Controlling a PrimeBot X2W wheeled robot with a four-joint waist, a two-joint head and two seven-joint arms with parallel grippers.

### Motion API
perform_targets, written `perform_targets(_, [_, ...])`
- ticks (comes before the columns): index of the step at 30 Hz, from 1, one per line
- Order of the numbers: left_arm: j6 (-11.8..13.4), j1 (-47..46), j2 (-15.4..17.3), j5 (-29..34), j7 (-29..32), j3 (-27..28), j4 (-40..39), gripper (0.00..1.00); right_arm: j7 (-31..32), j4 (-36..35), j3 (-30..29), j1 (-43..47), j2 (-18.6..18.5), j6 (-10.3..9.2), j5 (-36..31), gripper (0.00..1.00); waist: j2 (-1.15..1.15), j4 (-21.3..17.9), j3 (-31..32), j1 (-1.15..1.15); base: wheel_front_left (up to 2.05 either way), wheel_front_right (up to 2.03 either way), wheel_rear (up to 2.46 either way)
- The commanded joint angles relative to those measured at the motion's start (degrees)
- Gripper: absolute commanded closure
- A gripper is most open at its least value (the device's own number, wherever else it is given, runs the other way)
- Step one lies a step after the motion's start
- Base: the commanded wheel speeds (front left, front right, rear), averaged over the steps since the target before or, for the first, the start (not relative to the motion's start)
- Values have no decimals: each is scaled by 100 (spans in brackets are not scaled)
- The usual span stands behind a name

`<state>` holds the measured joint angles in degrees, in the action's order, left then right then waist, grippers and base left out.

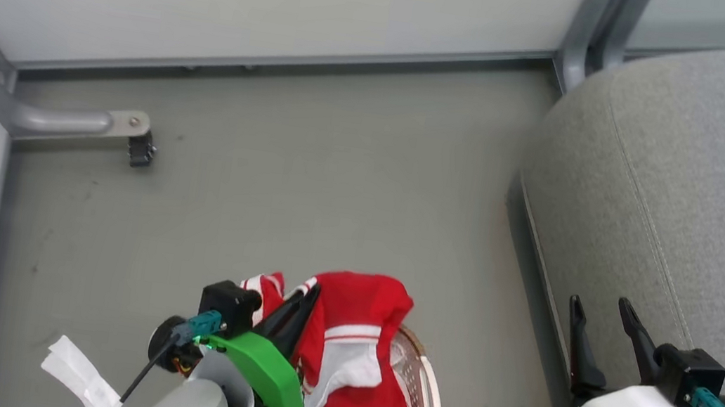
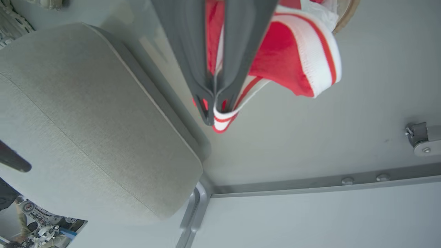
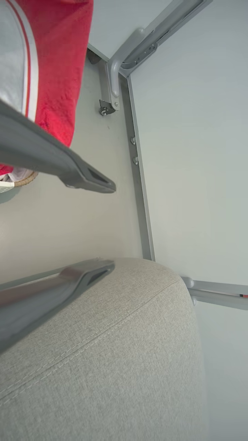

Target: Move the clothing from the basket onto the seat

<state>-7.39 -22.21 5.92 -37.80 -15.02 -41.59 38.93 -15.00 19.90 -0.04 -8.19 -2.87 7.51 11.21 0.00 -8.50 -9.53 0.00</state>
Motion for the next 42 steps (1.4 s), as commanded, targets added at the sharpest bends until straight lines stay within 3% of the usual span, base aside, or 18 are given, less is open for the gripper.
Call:
perform_targets(1, [-15, 139, 16, 159, -19, 173, -253, 100, -26, 22, -22, 152, -20, -4, 1, 0, 0, 382, 494, 0, 0, 0, 0])
perform_targets(7, [-15, 227, -92, 629, -13, 858, -1341, 100, -26, 78, 57, 319, -20, -4, 16, 0, 0, 460, 773, 0, 0, 0, 0])
perform_targets(14, [-15, -187, -192, 846, -13, 1091, -1958, 100, -26, 16, 473, 363, -16, -4, -39, 0, 0, 493, 852, 0, 0, 0, 0])
perform_targets(20, [-15, -540, -248, 984, -13, 1159, -2082, 100, -27, -451, 1399, 252, -65, -4, 91, 0, 0, 479, 833, 0, 0, 0, 0])
perform_targets(25, [-15, -685, -276, 843, -13, 1018, -2115, 100, -20, -1542, 2281, -4, -273, -4, 305, 0, 0, 477, 792, 0, 0, 0, 0])
perform_targets(28, [-15, -714, -288, 786, -14, 904, -2132, 100, -19, -1777, 2610, -184, -409, -4, 284, 0, 0, 491, 787, 0, 0, 0, 0])
perform_targets(33, [-15, -721, -294, 663, -14, 672, -2206, 100, -20, -1394, 2680, -560, -344, -4, -120, 0, 0, 587, 802, 0, 0, 0, 0])
perform_targets(42, [-15, -684, -295, 331, -14, 94, -2424, 100, -19, 266, 3262, -1272, -95, -4, -287, 0, 0, 903, 788, 0, 0, 0, 0])
